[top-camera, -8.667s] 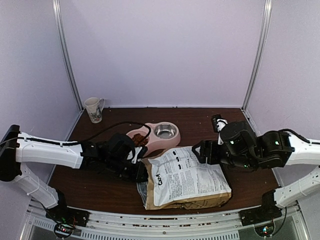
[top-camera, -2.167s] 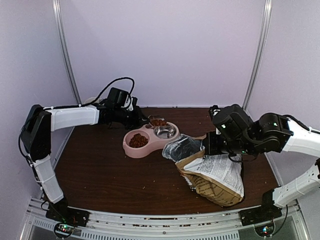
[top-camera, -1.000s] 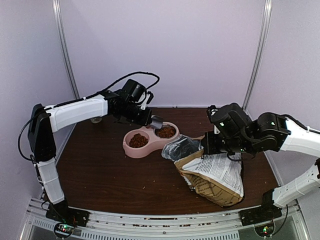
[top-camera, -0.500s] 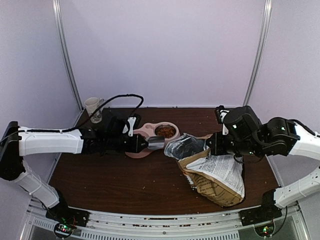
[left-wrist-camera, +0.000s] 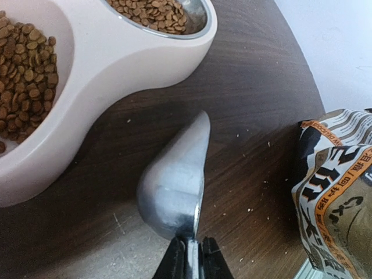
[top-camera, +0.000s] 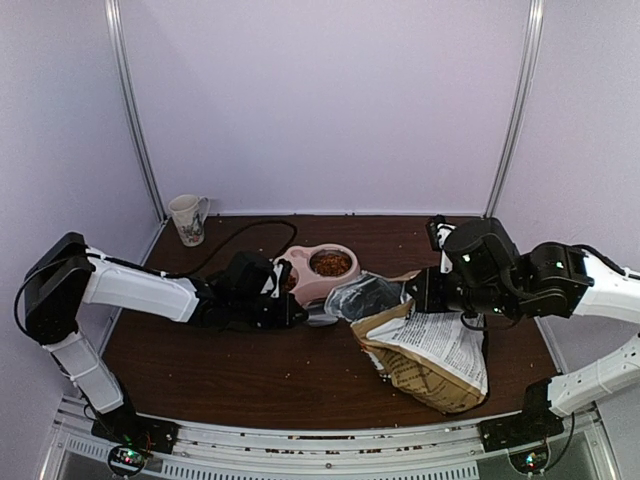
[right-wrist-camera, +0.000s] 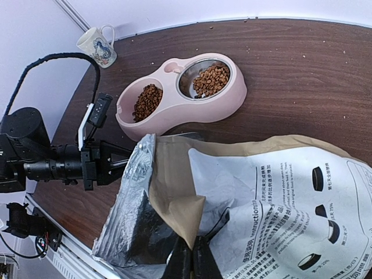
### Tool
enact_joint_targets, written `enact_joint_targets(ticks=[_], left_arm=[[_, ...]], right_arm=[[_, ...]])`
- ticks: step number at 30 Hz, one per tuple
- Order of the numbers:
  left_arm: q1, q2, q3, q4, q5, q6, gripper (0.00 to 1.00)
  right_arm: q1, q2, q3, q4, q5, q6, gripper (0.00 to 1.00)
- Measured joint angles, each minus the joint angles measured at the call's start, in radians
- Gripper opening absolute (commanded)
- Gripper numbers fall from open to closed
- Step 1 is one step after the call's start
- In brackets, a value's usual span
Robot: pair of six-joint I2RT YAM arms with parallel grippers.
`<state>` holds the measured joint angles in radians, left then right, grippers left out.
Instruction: Serve the pet food
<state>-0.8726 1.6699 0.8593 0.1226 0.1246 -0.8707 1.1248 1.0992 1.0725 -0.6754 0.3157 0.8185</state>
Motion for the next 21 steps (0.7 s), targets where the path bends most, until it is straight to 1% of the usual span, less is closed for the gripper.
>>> enact_joint_targets(ticks=[2, 5, 7, 11, 15, 17, 19, 21], left_arm=[[0.0, 0.024, 0.0, 0.042, 0.011, -0.008, 0.15], [0.0, 0.047, 0.001, 0.073, 0.02, -0.013, 0.28], [0.0, 0.06, 0.001, 0.067, 0.023, -0.015, 0.38], [0.0, 0.073, 0.001, 0.047, 0.026, -0.011, 0.61], [0.0, 0.072, 0.0, 0.023, 0.011, -0.003, 0.77], [0.0, 0.063, 0.0, -0.009, -0.01, 0.006, 0.87], [0.0, 0.037, -0.001, -0.064, -0.042, 0.016, 0.9], [0.0, 0.0, -0.001, -0.118, -0.08, 0.029, 0.9]], right_arm=[[-0.001, 0.001, 0.0, 0.003, -0.001, 0.0, 0.0], [-0.003, 0.008, 0.001, 0.007, -0.002, 0.0, 0.0], [-0.003, 0.02, 0.004, 0.011, -0.003, 0.0, 0.0], [-0.003, 0.034, 0.006, 0.018, -0.006, 0.0, 0.0], [-0.003, 0.035, 0.009, 0.019, -0.006, 0.0, 0.0], [-0.003, 0.035, 0.009, 0.019, -0.006, 0.0, 0.0], [-0.003, 0.035, 0.009, 0.019, -0.006, 0.0, 0.0], [-0.003, 0.035, 0.009, 0.019, -0.006, 0.0, 0.0]])
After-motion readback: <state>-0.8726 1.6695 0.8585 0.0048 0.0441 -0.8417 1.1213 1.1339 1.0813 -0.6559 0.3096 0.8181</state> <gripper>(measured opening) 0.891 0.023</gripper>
